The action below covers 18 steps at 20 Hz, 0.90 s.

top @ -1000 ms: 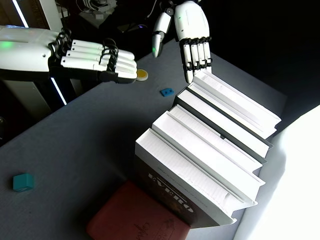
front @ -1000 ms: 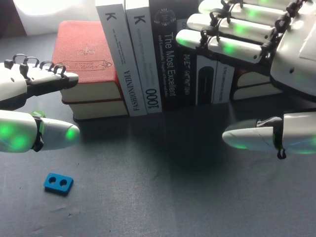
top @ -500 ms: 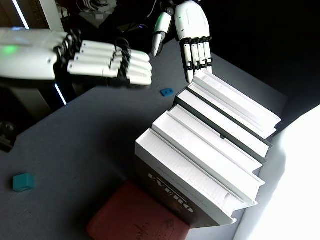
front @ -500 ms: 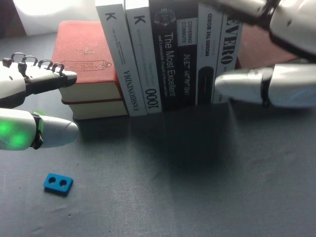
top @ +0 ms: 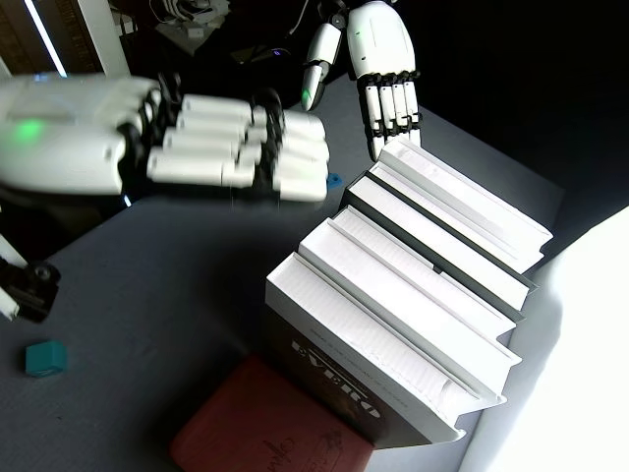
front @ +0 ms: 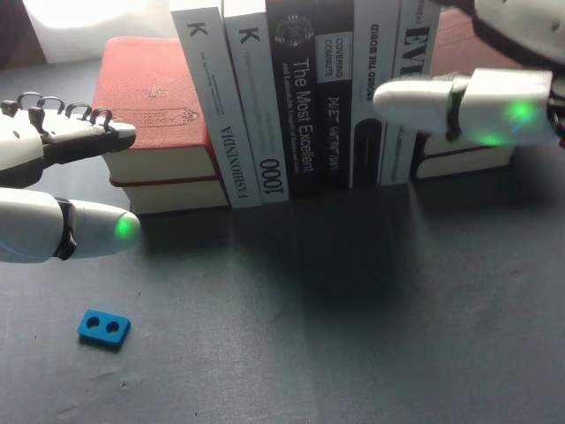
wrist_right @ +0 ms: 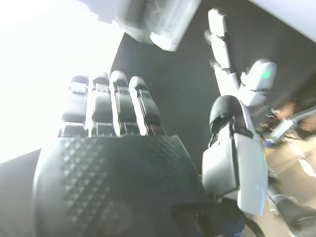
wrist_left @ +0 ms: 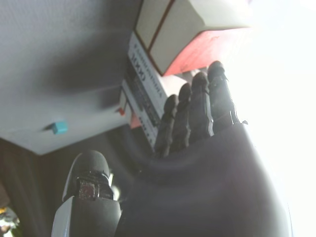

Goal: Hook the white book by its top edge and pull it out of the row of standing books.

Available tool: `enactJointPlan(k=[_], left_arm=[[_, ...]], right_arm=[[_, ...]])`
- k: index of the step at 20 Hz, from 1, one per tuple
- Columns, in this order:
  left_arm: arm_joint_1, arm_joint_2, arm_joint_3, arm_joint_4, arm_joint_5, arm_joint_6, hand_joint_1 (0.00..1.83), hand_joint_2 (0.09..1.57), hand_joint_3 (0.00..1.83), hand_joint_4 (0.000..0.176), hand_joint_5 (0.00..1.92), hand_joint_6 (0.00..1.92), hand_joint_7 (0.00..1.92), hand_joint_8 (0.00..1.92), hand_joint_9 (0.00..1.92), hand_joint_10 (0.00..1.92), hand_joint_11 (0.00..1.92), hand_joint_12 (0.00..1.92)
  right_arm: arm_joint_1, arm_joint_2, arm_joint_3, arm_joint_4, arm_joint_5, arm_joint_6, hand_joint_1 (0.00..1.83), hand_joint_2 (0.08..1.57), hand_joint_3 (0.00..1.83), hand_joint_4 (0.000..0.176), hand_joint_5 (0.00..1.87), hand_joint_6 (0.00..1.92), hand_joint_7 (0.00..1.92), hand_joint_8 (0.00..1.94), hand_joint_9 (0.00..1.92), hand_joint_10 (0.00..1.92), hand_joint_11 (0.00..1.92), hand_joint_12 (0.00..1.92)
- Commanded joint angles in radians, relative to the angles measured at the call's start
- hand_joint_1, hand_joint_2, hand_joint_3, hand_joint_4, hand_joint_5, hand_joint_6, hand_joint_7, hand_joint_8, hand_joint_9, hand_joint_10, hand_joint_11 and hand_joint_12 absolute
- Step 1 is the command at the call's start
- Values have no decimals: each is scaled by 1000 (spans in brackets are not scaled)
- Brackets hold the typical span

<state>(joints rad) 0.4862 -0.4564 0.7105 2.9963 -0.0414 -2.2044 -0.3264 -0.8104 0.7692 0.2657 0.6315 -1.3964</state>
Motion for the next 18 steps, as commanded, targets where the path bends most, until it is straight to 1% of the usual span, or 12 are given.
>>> enactJointPlan(k=[1,3,6,8,9,12,18], left_arm=[[-11,3,8,12,96,-5,0,1191,19,0,0,0,0,0,0,0,0,0],[-12,3,11,13,79,-5,0,1190,18,0,0,0,0,0,0,0,0,0],[-12,4,13,16,78,-2,0,1200,21,0,0,0,0,0,0,0,0,0],[-12,3,16,16,77,-2,0,1197,18,0,0,0,0,0,0,0,0,0],[-13,3,18,16,79,-2,0,1191,15,0,1,0,0,0,0,0,0,0],[-13,2,22,16,85,-2,0,1194,15,0,0,0,0,0,0,0,0,0],[-13,2,22,16,91,-2,0,1198,15,0,0,0,0,0,0,0,0,0]], right_arm=[[15,-7,7,-5,122,-1,0,1166,15,0,23,6,0,0,0,0,0,0],[17,-32,36,26,121,-4,0,1169,15,0,11,1,0,0,0,0,0,0],[15,-54,62,37,117,-4,0,1168,12,0,36,10,13,5,0,0,0,0],[12,-61,70,39,117,-10,0,1171,12,0,18,1,1,0,0,0,0,0],[7,-66,72,39,127,-32,0,1172,12,0,27,5,2,1,0,0,0,0],[-1,-72,73,43,131,-59,0,1168,8,0,16,0,0,0,0,0,0,0],[-5,-79,73,94,131,-151,0,1169,6,0,16,2,0,0,0,0,0,0]])
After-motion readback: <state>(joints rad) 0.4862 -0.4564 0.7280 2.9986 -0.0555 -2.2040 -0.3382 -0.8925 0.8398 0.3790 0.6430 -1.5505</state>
